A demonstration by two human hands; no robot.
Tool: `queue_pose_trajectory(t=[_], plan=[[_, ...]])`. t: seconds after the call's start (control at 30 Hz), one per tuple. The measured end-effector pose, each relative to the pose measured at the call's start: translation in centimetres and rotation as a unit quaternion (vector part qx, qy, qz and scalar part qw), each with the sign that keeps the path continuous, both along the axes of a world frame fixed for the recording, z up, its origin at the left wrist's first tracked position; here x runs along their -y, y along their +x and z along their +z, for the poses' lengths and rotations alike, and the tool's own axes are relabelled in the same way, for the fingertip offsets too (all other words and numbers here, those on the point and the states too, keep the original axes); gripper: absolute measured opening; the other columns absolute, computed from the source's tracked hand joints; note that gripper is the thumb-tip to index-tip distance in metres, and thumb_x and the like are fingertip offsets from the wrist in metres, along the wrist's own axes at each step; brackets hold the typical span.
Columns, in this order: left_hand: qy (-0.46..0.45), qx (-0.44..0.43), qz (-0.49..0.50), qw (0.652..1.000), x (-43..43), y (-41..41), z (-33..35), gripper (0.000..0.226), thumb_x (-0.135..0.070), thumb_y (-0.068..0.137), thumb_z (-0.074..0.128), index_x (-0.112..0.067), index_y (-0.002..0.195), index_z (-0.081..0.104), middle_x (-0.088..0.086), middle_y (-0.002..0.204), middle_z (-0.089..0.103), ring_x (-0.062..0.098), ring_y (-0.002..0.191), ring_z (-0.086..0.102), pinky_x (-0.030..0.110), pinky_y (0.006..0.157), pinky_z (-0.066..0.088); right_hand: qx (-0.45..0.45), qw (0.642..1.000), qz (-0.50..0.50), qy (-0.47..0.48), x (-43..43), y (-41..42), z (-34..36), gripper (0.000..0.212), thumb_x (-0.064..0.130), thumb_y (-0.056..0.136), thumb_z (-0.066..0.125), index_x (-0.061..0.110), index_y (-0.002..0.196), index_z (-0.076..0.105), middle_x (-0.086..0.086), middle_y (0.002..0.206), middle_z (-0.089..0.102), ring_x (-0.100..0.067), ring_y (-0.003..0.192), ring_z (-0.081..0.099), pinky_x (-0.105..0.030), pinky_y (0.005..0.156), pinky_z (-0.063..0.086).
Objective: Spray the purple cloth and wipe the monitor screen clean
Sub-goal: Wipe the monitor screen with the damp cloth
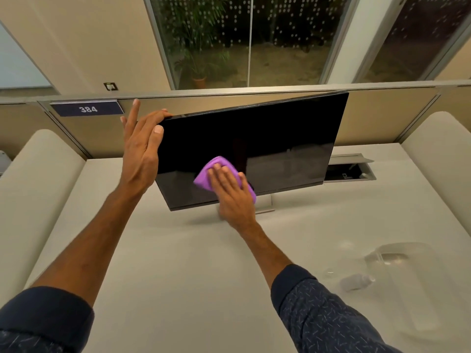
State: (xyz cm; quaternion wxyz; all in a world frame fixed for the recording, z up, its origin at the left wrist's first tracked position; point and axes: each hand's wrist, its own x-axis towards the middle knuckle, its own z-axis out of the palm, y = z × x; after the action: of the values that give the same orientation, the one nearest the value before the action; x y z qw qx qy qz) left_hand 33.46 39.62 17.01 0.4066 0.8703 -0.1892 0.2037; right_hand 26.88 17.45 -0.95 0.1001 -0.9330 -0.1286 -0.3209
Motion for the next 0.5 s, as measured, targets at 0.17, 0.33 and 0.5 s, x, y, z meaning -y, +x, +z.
queue_pose_trajectory(t=[0.17,0.33,0.5], plan=[[-0.009,-0.004,-0.005,1.0,0.4,0.2,0.4,0.048,-0.041,0.115,0.029,-0.026,0.15,0.059,-0.002,0.173,0.038,0.007,0.168,0.006,0.038,0.135,-0.01,0.064,0.939,-0.209,0.264,6.7,0.8,2.7,0.066,0.02,0.113,0.043,0.007,0.169,0.009,-0.013,0.177,0.007,-0.032,0.165,0.008,-0.051,0.134,0.014],[-0.011,0.009,-0.007,1.0,0.5,-0.4,0.4,0.045,-0.035,0.115,0.031,-0.024,0.149,0.059,-0.004,0.17,0.043,0.011,0.168,0.007,0.05,0.137,-0.007,0.131,0.785,-0.281,0.536,13.5,1.8,3.5,0.064,0.028,0.116,0.036,0.01,0.17,0.005,-0.009,0.179,0.01,-0.027,0.164,0.019,-0.057,0.128,0.031],[-0.006,0.01,0.0,1.0,0.7,-0.4,0.3,0.045,-0.035,0.115,0.032,-0.023,0.149,0.058,-0.005,0.168,0.044,0.01,0.168,0.008,0.051,0.137,-0.006,0.147,0.732,-0.305,0.591,8.1,2.1,4.1,0.064,0.022,0.116,0.036,-0.001,0.168,0.005,-0.017,0.178,0.005,-0.03,0.165,0.01,-0.047,0.135,0.016]])
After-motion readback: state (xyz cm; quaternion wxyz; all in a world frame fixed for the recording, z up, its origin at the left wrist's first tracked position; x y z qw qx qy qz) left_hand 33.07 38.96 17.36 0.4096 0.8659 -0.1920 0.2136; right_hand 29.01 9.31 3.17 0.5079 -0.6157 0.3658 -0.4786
